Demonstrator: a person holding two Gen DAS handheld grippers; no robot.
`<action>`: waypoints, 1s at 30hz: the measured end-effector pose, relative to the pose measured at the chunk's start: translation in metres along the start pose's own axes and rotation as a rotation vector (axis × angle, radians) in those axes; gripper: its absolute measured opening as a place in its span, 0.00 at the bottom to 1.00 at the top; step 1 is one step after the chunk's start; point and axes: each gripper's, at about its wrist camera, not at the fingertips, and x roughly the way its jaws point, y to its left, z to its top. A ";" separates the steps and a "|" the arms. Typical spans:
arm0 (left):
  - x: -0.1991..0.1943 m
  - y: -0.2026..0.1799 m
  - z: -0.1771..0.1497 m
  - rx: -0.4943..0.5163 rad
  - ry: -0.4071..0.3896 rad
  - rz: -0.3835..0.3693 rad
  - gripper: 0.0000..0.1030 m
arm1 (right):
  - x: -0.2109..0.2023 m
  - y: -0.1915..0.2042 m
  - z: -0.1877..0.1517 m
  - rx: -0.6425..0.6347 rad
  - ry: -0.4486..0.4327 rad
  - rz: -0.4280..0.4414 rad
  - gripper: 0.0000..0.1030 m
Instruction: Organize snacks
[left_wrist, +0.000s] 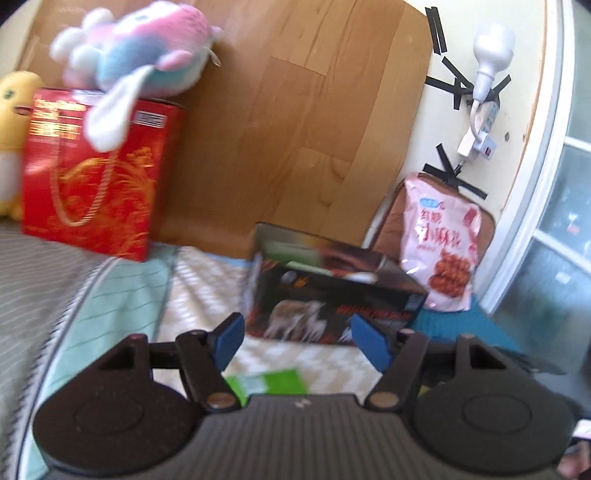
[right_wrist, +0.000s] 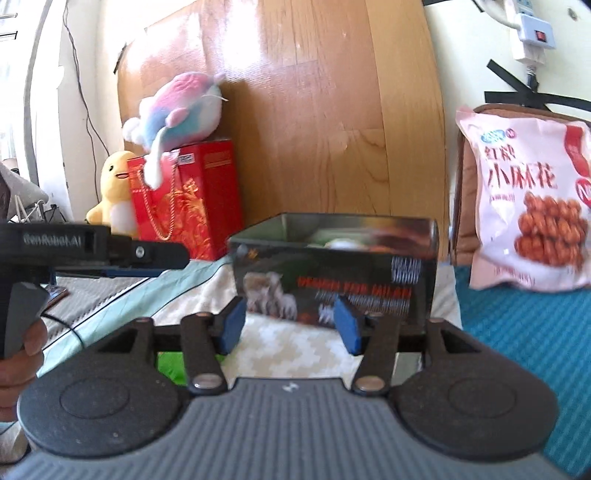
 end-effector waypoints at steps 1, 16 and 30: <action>-0.005 0.001 -0.006 0.013 -0.015 0.019 0.64 | -0.004 0.002 -0.005 0.009 -0.024 -0.007 0.89; -0.008 -0.012 -0.035 0.120 -0.058 0.156 0.67 | -0.010 -0.012 -0.018 0.174 -0.053 -0.107 1.00; -0.005 -0.006 -0.033 0.094 -0.042 0.161 0.76 | -0.005 -0.006 -0.018 0.126 -0.012 -0.086 0.70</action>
